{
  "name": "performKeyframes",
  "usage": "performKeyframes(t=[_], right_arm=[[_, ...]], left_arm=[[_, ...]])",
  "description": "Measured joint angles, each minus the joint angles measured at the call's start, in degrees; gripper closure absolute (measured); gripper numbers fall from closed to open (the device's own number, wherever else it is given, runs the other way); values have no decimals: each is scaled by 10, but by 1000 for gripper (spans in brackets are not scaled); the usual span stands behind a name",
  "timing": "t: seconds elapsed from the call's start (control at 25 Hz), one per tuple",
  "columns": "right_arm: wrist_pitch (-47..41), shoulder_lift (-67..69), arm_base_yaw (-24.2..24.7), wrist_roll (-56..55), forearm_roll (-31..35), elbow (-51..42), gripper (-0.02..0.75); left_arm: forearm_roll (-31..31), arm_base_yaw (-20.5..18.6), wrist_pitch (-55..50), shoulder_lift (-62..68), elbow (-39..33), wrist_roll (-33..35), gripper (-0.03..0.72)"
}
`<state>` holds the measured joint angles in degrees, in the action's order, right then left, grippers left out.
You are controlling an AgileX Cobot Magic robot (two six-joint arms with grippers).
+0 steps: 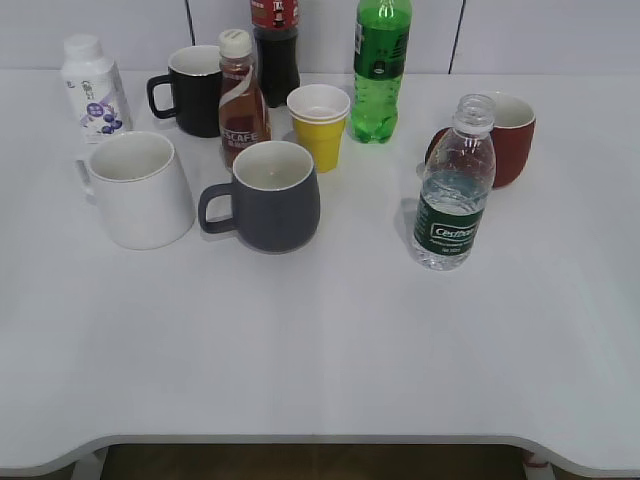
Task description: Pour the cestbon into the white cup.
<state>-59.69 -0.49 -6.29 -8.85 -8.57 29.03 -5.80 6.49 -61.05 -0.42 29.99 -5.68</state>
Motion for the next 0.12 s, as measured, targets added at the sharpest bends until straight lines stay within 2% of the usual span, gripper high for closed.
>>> performKeyframes(t=[0.12], right_arm=[[0,0,0,0,0,0,223]], left_arm=[[0,0,0,0,0,0,206]])
